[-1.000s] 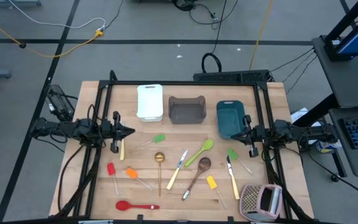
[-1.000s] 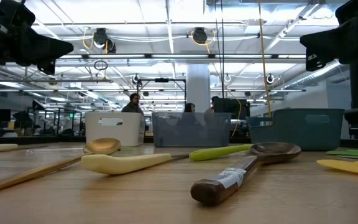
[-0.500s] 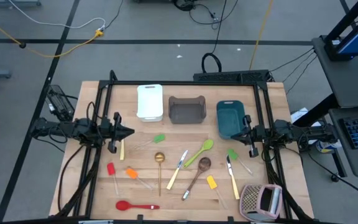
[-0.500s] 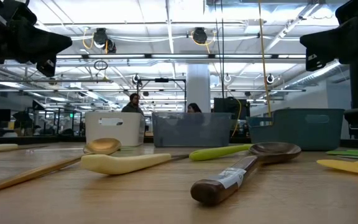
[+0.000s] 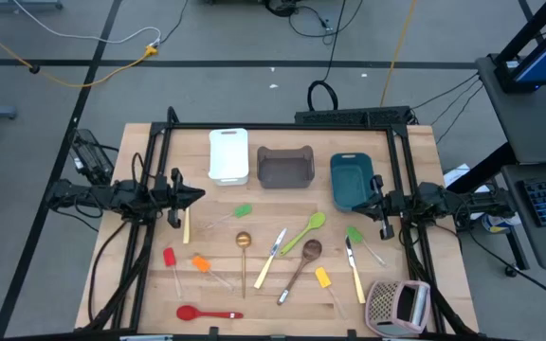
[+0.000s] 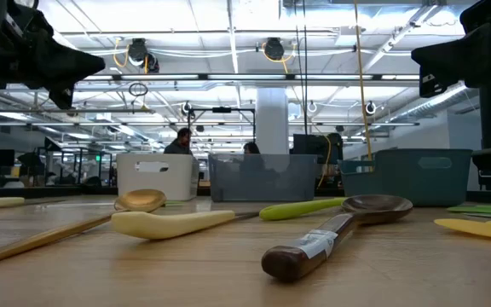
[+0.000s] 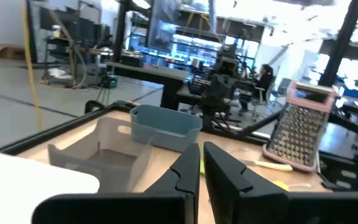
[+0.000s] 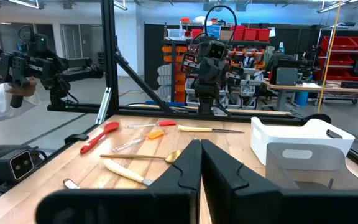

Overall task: Pick & Place Kitchen Items
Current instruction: Put the left green spatula into the white bin, then put the orange spatula into the white bin

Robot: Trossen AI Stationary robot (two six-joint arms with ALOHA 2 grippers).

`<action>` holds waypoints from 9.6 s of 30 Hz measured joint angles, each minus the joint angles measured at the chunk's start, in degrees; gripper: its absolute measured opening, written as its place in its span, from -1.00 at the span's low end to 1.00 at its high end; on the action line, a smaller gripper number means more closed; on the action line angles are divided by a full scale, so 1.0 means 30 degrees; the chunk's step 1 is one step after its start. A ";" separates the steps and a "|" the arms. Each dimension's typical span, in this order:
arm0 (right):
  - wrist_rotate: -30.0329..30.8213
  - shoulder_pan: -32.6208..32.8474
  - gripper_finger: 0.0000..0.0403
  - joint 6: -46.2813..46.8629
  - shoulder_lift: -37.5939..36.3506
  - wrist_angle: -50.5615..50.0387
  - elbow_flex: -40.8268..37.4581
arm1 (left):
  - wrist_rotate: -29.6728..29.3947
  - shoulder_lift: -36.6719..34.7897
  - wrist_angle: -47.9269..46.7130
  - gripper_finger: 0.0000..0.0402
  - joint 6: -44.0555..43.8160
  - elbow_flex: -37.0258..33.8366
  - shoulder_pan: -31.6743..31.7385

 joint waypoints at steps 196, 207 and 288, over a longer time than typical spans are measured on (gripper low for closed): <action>0.6594 -0.0003 -0.16 -0.1958 0.0117 0.1440 0.0002 | 0.4403 2.4995 -0.1462 -0.32 -0.3500 1.3121 1.2048; 0.6541 0.0004 -0.18 -0.2031 0.0117 0.1424 -0.0003 | 0.5133 2.1750 -0.6017 -0.32 -0.3688 1.3121 0.8497; 0.6448 0.0004 -0.18 -0.2076 0.0131 0.0721 0.0000 | 0.6947 2.8764 -1.3194 0.13 -0.1191 1.3574 -0.8131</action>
